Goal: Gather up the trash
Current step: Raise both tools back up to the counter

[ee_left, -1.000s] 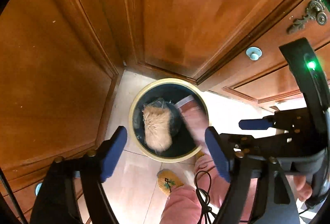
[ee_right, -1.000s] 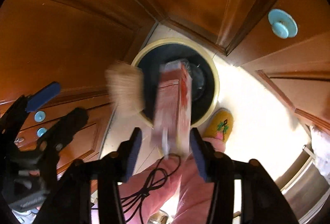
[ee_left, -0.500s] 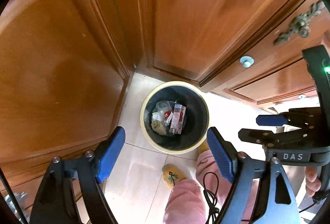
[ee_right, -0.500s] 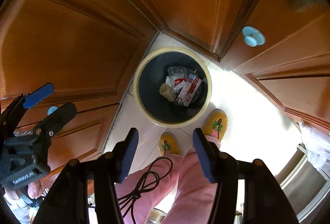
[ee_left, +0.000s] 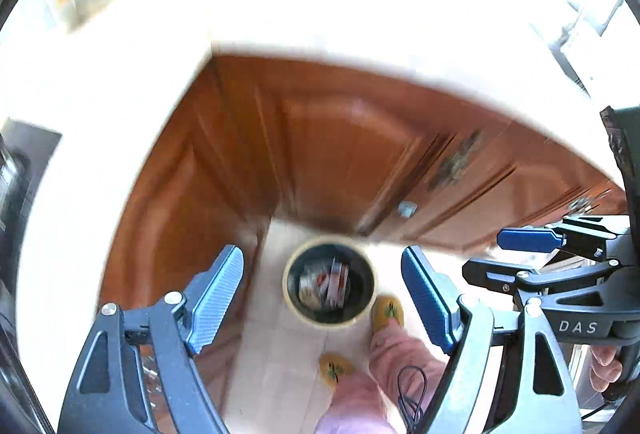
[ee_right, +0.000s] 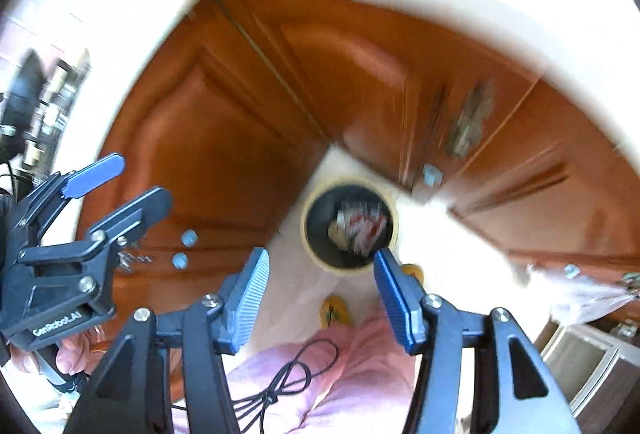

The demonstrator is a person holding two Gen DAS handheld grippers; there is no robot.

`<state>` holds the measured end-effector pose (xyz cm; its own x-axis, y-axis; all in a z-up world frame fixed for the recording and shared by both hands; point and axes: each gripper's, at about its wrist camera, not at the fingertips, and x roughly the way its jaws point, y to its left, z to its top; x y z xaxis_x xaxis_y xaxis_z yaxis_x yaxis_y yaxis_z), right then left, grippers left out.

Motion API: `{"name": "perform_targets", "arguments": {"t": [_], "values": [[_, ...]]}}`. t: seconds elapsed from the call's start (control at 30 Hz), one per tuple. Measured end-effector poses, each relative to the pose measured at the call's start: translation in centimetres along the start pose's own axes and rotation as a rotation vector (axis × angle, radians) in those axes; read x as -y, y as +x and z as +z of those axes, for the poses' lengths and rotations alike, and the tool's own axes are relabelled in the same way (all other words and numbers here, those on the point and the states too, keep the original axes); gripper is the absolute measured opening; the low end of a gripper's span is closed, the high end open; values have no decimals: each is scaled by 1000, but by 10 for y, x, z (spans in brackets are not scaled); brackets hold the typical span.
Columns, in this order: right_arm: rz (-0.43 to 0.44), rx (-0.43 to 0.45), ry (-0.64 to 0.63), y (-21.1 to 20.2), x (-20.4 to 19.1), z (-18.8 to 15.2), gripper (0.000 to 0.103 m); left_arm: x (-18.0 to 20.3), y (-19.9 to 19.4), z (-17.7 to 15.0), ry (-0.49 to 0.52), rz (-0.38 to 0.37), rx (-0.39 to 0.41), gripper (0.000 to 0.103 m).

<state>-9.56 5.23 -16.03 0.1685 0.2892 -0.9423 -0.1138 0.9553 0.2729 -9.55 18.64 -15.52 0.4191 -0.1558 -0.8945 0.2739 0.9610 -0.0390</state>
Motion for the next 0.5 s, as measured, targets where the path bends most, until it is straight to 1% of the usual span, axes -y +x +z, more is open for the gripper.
{"name": "perform_targets", "arguments": {"t": [0.1, 0.2, 0.37, 0.4, 0.5], "values": [[-37, 100, -29, -48, -13, 6, 55, 6, -40, 22, 32, 8, 78, 80], [-58, 178, -40, -88, -22, 12, 55, 8, -77, 46, 42, 9, 151, 80], [-117, 327, -61, -145, -33, 18, 55, 13, -123, 80, 44, -12, 251, 80], [-128, 354, -60, -157, -33, 20, 55, 15, -132, 86, 49, -13, 268, 81], [-132, 416, -41, -184, -34, 23, 55, 24, -154, 103, 79, -1, 324, 87]]}}
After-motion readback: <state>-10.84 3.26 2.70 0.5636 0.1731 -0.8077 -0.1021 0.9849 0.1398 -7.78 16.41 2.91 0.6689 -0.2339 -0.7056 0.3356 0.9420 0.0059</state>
